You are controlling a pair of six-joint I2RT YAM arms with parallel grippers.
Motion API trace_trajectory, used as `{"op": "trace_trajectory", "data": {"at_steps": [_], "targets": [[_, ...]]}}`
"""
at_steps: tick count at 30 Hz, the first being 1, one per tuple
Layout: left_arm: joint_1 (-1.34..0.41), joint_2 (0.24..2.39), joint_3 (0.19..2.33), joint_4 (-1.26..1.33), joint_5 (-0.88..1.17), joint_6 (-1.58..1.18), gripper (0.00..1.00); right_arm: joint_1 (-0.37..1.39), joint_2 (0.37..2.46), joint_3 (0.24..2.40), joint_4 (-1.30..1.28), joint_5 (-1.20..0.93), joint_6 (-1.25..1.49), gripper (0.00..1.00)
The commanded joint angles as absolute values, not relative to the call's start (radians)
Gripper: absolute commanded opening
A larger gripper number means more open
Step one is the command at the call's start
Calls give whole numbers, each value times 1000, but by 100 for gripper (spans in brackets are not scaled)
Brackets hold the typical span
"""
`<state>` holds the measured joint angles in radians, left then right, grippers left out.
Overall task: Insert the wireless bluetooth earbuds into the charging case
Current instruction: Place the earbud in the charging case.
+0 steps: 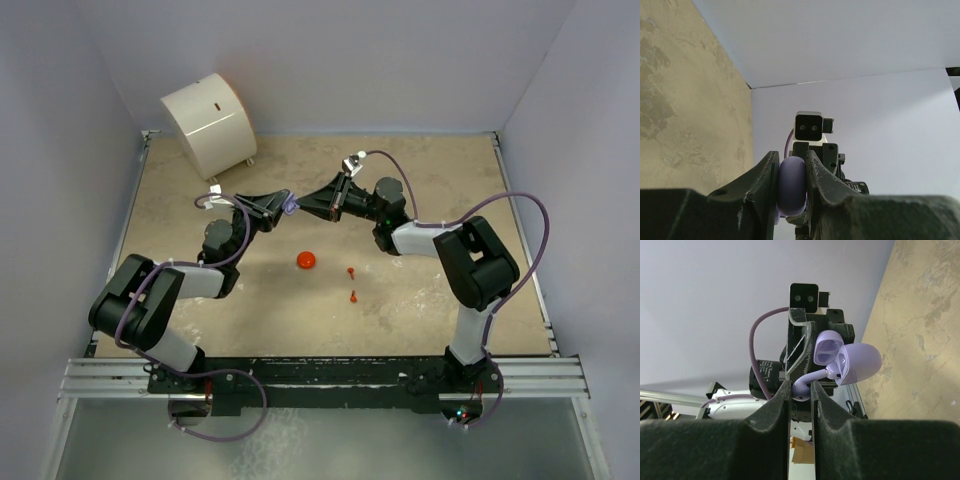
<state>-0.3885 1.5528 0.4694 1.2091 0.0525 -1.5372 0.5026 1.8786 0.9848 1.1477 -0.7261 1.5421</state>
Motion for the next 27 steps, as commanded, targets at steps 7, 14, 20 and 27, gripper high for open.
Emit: {"op": "trace_trajectory", "data": {"at_steps": [7, 14, 20, 27], "targets": [[-395, 1509, 505, 1253, 54, -1543, 0, 498, 1883, 975, 1216, -747, 1551, 0], [-400, 1505, 508, 1255, 55, -1540, 0, 499, 1886, 971, 1224, -749, 1553, 0], [-406, 1507, 514, 1254, 56, -1540, 0, 499, 1890, 970, 1229, -750, 1554, 0], [-407, 1504, 517, 1255, 54, -1537, 0, 498, 1894, 965, 1240, -753, 1559, 0]]}}
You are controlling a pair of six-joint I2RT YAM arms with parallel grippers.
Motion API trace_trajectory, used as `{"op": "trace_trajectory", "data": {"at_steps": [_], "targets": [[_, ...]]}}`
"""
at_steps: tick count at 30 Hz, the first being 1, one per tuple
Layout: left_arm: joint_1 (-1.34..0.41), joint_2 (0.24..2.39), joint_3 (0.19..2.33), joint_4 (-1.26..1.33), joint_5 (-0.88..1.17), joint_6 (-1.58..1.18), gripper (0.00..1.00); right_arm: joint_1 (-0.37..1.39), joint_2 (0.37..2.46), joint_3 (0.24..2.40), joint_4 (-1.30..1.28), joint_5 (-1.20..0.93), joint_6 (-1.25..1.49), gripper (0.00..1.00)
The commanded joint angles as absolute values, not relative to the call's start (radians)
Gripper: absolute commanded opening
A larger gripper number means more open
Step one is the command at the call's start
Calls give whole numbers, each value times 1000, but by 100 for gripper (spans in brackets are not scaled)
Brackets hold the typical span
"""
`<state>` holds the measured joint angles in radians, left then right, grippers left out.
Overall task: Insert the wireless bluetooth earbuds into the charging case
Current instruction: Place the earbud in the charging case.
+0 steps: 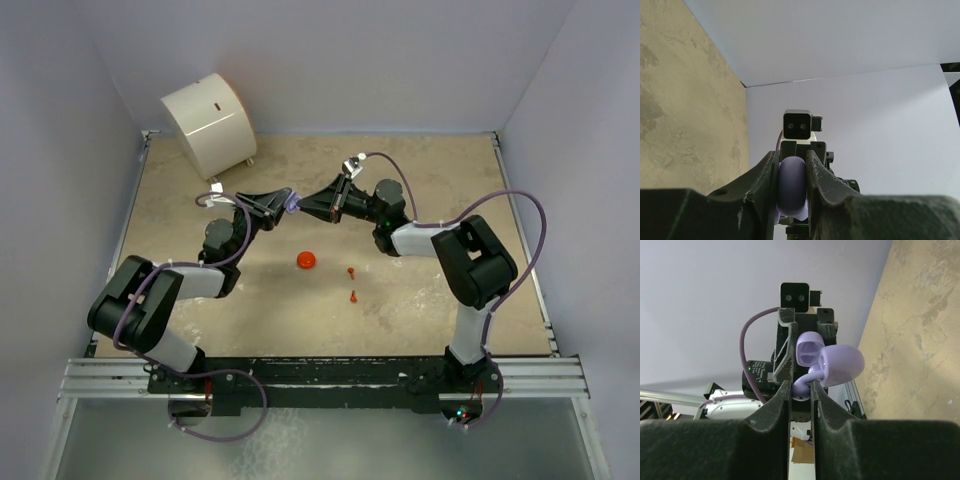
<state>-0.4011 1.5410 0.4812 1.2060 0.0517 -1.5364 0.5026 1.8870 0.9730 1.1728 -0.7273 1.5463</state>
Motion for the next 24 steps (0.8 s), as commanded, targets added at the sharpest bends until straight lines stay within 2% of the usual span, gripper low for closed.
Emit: {"op": "trace_trajectory", "data": {"at_steps": [1, 24], "targets": [[-407, 1503, 518, 1255, 54, -1538, 0, 499, 1896, 964, 1241, -754, 1560, 0], [-417, 1482, 505, 1262, 55, -1525, 0, 497, 1917, 947, 1312, -769, 1619, 0]]}}
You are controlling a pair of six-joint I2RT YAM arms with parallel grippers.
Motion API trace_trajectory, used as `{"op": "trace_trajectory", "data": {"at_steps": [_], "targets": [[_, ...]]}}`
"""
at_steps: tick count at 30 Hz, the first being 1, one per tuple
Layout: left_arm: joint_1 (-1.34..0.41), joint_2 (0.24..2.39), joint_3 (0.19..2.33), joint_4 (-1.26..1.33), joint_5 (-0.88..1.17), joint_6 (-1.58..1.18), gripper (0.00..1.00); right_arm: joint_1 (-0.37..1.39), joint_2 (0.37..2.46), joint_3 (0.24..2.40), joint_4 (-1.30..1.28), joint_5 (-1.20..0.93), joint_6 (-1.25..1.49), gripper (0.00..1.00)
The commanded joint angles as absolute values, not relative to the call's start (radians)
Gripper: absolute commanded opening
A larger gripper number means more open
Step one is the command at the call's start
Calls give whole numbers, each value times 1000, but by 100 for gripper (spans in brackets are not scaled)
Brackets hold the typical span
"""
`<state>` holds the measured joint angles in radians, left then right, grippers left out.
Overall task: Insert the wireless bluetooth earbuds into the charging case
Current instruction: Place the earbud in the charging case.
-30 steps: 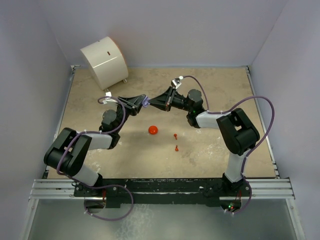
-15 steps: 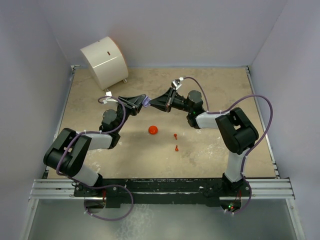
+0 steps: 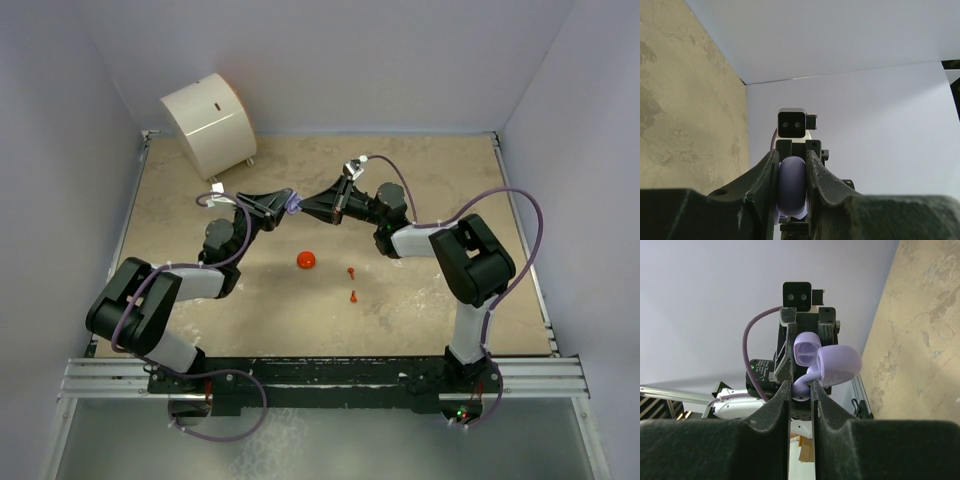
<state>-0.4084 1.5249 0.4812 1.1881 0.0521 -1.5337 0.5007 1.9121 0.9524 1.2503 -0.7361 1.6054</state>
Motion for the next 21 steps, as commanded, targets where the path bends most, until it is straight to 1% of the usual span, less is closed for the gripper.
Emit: {"op": "trace_trajectory", "data": {"at_steps": [1, 14, 21], "targets": [[-418, 1482, 503, 1265, 55, -1523, 0, 497, 1917, 947, 1312, -769, 1620, 0], [-419, 1501, 471, 1382, 46, -1476, 0, 492, 1917, 940, 1326, -773, 1646, 0], [-420, 1517, 470, 1382, 42, -1466, 0, 488, 1913, 950, 1303, -773, 1655, 0]]}}
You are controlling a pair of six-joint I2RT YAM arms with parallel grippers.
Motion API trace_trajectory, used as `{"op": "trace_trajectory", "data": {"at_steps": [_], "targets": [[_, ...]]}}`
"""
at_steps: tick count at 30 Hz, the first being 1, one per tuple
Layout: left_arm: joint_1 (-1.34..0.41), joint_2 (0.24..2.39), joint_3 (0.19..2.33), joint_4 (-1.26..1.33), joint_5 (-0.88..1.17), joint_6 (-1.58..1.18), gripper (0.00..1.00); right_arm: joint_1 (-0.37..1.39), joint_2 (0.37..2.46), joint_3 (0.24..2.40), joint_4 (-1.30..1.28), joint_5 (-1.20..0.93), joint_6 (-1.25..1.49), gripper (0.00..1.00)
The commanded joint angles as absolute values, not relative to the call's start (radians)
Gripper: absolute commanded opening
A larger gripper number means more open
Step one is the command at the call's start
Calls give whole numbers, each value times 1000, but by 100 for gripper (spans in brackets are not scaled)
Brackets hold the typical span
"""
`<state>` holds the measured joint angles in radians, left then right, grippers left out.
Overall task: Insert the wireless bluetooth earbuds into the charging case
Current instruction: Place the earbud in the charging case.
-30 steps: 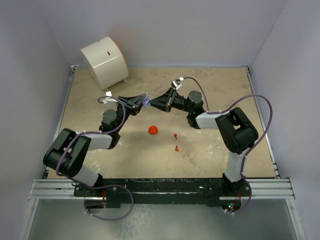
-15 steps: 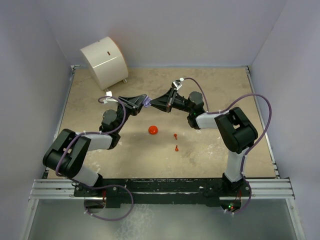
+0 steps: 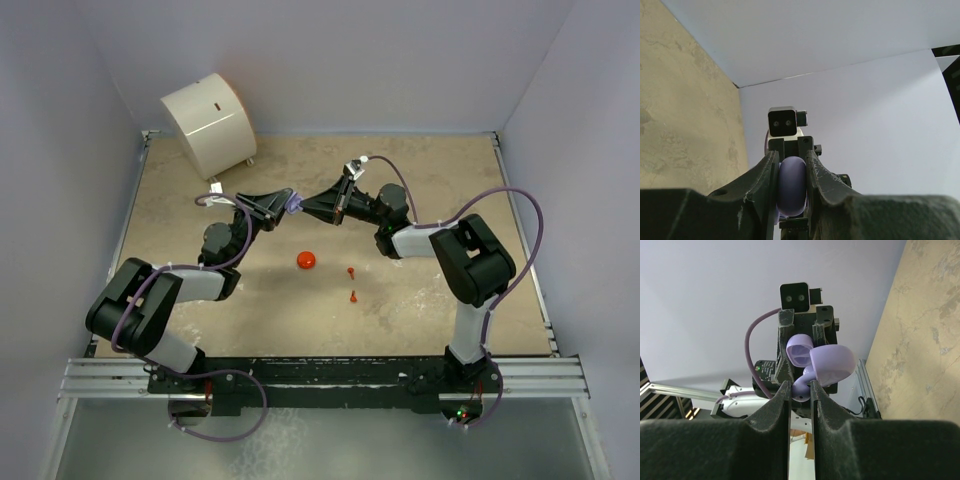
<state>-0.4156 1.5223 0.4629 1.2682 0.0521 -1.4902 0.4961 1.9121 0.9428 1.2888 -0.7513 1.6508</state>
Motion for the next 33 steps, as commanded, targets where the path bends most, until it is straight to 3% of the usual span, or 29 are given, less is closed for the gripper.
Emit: {"op": "trace_trajectory", "data": {"at_steps": [1, 33], "targets": [[-419, 1518, 469, 1375, 41, -1466, 0, 487, 1910, 953, 1295, -773, 1655, 0], [-420, 1681, 443, 1479, -33, -1528, 0, 459, 1945, 1062, 1073, -779, 1622, 0]]}}
